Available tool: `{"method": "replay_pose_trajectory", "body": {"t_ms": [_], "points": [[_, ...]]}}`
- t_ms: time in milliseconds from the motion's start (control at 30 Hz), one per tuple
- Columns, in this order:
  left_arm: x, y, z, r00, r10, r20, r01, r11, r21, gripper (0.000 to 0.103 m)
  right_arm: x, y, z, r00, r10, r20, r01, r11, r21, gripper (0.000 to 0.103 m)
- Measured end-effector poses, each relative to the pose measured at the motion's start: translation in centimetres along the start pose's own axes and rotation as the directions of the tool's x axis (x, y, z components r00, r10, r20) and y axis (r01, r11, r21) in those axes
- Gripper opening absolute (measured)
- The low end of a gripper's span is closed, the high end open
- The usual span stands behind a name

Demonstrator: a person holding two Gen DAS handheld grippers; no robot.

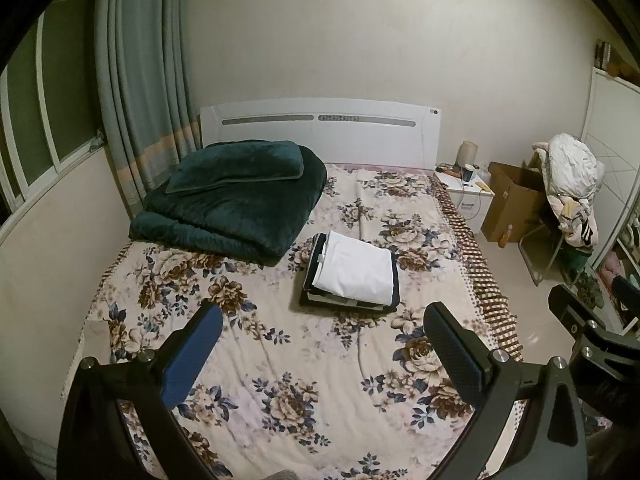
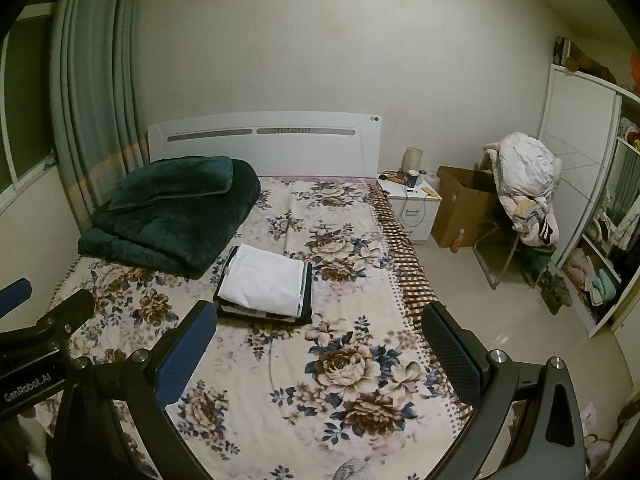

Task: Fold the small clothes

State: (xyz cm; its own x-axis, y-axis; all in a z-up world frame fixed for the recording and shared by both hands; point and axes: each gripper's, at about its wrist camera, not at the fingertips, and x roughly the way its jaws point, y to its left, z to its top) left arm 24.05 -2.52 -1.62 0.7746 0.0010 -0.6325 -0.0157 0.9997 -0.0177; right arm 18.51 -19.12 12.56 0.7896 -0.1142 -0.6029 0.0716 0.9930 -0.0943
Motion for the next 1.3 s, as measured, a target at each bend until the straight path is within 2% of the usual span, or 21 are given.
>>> {"method": "replay_pose_trajectory", "body": {"t_ms": [1300], "points": [[-0.05,-0.17,0.70,1.000,0.000,0.006,0.000,1.000,-0.003,0.103,0.05,0.60,0.34,1.000,0.004,-0.005,-0.004,1.000,0.006,0.103]]}}
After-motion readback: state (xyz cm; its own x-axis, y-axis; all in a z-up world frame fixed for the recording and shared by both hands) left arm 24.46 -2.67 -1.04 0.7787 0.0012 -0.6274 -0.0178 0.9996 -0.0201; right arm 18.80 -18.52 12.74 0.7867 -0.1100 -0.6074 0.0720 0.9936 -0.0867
